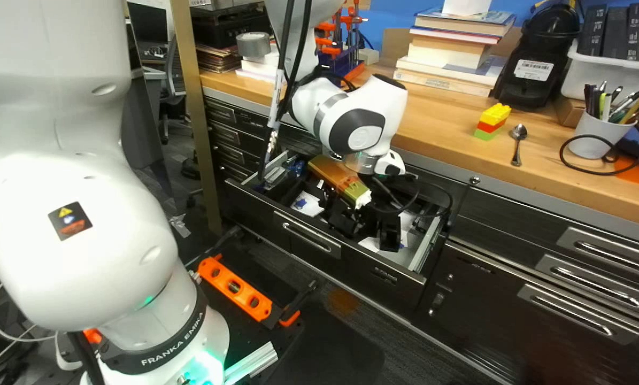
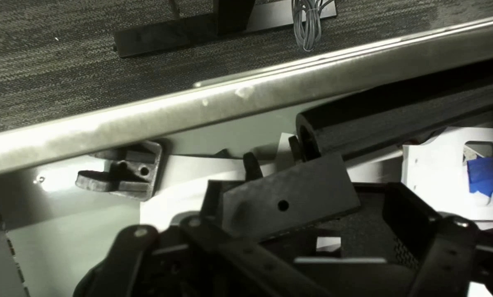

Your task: Place the two black objects inside the open drawer then push the drawer closed

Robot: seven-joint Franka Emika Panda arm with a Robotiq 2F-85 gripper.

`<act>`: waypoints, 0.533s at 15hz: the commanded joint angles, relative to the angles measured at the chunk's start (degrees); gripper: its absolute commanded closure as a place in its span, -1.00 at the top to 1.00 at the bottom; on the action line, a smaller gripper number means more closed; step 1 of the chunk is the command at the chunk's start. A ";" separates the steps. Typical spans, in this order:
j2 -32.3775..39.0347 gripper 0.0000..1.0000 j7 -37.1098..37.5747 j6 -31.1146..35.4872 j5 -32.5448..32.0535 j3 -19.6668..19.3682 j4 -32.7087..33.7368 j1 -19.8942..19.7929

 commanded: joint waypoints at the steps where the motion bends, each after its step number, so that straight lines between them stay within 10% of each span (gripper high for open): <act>1: -8.69 1.00 -1.97 1.56 3.38 1.47 -5.84 -1.32; 8: -28.46 1.00 2.42 -1.85 0.29 -0.17 -12.31 1.57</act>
